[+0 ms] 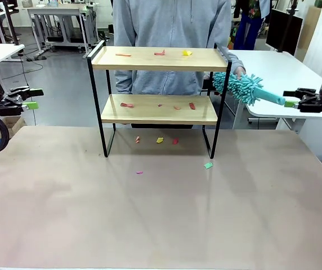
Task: Clean the shelf.
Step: Pick up the Duster handed by the human.
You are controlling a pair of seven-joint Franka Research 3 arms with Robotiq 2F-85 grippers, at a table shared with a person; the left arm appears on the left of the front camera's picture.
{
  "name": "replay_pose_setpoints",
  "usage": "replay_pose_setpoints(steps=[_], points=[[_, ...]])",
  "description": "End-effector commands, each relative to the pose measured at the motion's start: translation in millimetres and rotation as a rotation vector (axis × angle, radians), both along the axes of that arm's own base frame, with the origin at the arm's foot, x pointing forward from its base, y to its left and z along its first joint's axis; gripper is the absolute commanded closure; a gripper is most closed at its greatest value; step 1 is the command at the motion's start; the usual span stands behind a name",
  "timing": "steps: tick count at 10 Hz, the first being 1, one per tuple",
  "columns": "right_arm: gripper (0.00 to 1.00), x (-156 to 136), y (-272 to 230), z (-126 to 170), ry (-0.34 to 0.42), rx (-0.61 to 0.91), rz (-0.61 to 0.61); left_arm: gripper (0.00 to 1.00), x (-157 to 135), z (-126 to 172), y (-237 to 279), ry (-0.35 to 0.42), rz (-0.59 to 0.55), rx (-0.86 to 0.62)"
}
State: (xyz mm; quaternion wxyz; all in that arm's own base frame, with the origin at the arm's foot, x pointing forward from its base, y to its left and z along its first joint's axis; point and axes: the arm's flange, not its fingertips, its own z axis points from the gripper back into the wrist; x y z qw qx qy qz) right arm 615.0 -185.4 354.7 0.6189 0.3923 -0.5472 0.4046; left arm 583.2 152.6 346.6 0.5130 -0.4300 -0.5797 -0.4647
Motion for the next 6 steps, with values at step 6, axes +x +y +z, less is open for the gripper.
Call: replay_pose_setpoints(steps=[6], points=[[0.00, -93.8, 74.7, 200.7, 0.324, -0.323, -0.447, 0.00, 0.4, 1.0, -0.4, -0.011, 0.003, 0.005]])
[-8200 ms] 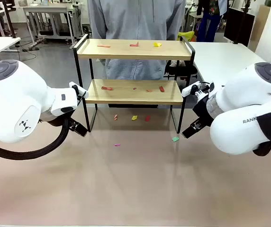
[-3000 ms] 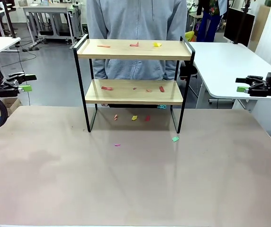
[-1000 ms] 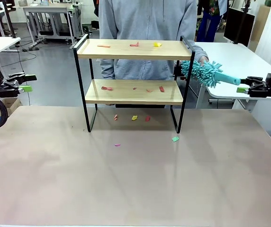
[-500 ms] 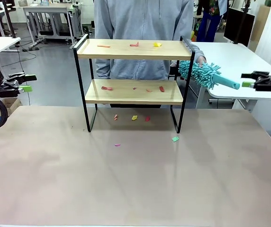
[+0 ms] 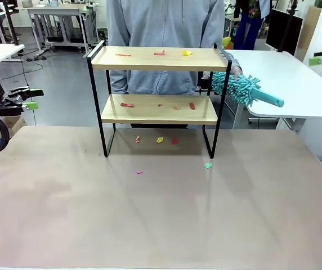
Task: Clean the shelf.
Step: Pick up the Duster handed by the human.
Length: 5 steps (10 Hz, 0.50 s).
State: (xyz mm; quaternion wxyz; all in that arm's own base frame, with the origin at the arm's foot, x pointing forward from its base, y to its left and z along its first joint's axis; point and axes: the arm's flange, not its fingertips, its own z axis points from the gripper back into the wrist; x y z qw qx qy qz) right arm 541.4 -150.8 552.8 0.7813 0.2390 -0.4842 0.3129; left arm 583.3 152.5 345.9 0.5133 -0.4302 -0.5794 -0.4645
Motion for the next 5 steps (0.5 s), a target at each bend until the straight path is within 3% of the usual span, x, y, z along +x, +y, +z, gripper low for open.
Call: replay_pose_setpoints(steps=[1, 3, 5], points=[[0.00, -35.3, 65.1, 19.0, 0.131, -0.092, -0.201, 0.00, 0.3, 1.6, -0.4, -0.012, 0.003, 0.005], [0.00, -62.2, 114.6, 33.3, 0.198, -0.216, -0.328, 0.00, 0.3, 1.6, -0.4, -0.012, 0.003, 0.005], [0.00, -67.5, 146.3, 26.6, 0.241, -0.313, -0.397, 0.00, 0.3, 1.6, -0.4, -0.012, 0.003, 0.005]])
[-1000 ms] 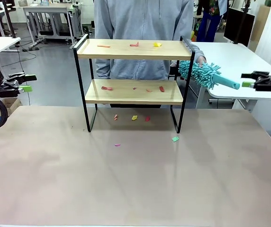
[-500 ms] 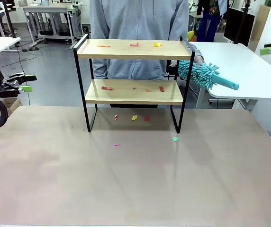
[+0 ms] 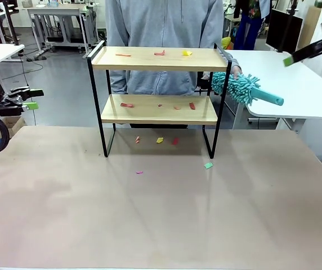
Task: Clean the shelf.
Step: Pick up the Duster handed by the human.
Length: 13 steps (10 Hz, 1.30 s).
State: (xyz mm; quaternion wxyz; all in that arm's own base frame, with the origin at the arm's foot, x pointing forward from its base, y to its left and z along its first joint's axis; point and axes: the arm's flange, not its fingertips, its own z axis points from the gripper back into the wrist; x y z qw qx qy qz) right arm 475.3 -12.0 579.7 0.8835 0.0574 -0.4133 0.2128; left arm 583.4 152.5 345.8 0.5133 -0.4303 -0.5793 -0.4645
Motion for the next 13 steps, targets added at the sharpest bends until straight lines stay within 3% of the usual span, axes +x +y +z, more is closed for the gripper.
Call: replay_pose_setpoints(steps=[1, 2, 6, 8, 10, 13], points=[[0.00, -2.9, 13.2, -4.9, 0.078, -0.030, -0.040, 0.00, 0.3, 1.8, -0.3, -0.013, 0.003, 0.005], [0.00, 0.0, 0.0, 0.0, 0.000, 0.000, 0.000, 0.00, 0.3, 1.8, -0.3, -0.013, 0.003, 0.005], [0.00, 0.0, 0.0, 0.0, 0.000, 0.000, 0.000, 0.00, 0.3, 1.8, -0.3, -0.013, 0.003, 0.005], [0.00, -6.5, 20.7, 3.7, 0.050, -0.068, -0.036, 0.00, 0.3, 1.8, -0.3, -0.013, 0.003, 0.005], [0.00, -3.2, 52.1, 5.1, 0.164, -0.138, -0.071, 0.00, 0.3, 1.8, -0.3, -0.013, 0.003, 0.005], [0.00, 5.9, 76.9, -17.9, 0.265, -0.174, -0.136, 0.00, 0.3, 1.8, -0.3, -0.013, 0.003, 0.005]])
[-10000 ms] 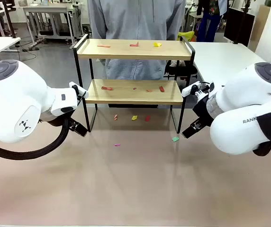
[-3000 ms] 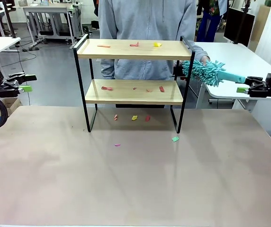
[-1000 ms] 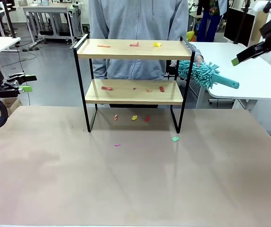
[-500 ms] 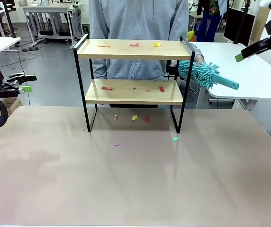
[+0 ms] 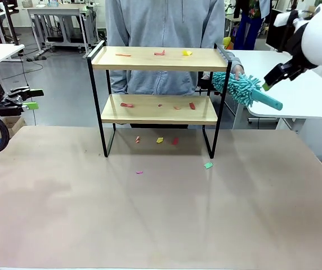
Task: Clean the shelf.
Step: Pick up the Duster handed by the human.
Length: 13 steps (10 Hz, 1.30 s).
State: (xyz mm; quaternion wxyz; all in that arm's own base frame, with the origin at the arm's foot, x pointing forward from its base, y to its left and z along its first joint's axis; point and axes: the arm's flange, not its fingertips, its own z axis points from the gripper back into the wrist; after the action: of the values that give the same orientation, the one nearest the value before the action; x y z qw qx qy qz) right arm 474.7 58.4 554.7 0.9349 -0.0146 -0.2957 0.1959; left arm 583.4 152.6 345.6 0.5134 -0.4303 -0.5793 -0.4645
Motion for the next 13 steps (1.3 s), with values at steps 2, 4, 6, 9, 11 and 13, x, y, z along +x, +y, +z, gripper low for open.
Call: replay_pose_setpoints(steps=[2, 4, 6, 9, 11, 13], points=[[0.00, 10.8, 12.5, -8.1, 0.069, -0.013, -0.060, 0.00, 0.3, 1.9, -0.4, -0.013, 0.003, 0.005], [0.00, 16.4, 16.0, -24.0, 0.094, -0.007, -0.065, 0.00, 0.3, 1.9, -0.4, -0.013, 0.003, 0.005], [0.00, 23.1, 16.5, -37.5, 0.110, -0.008, -0.082, 0.00, 0.3, 1.9, -0.4, -0.013, 0.003, 0.005], [0.00, 31.6, 15.1, -47.2, 0.128, -0.009, -0.095, 0.00, 0.3, 1.9, -0.4, -0.013, 0.003, 0.005], [0.60, 34.9, 12.7, -49.7, 0.131, -0.004, -0.113, 0.00, 0.3, 1.9, -0.4, -0.013, 0.003, 0.005], [1.00, 37.3, 11.6, -53.1, 0.147, -0.010, -0.126, 0.00, 0.3, 1.9, -0.4, -0.013, 0.003, 0.005]])
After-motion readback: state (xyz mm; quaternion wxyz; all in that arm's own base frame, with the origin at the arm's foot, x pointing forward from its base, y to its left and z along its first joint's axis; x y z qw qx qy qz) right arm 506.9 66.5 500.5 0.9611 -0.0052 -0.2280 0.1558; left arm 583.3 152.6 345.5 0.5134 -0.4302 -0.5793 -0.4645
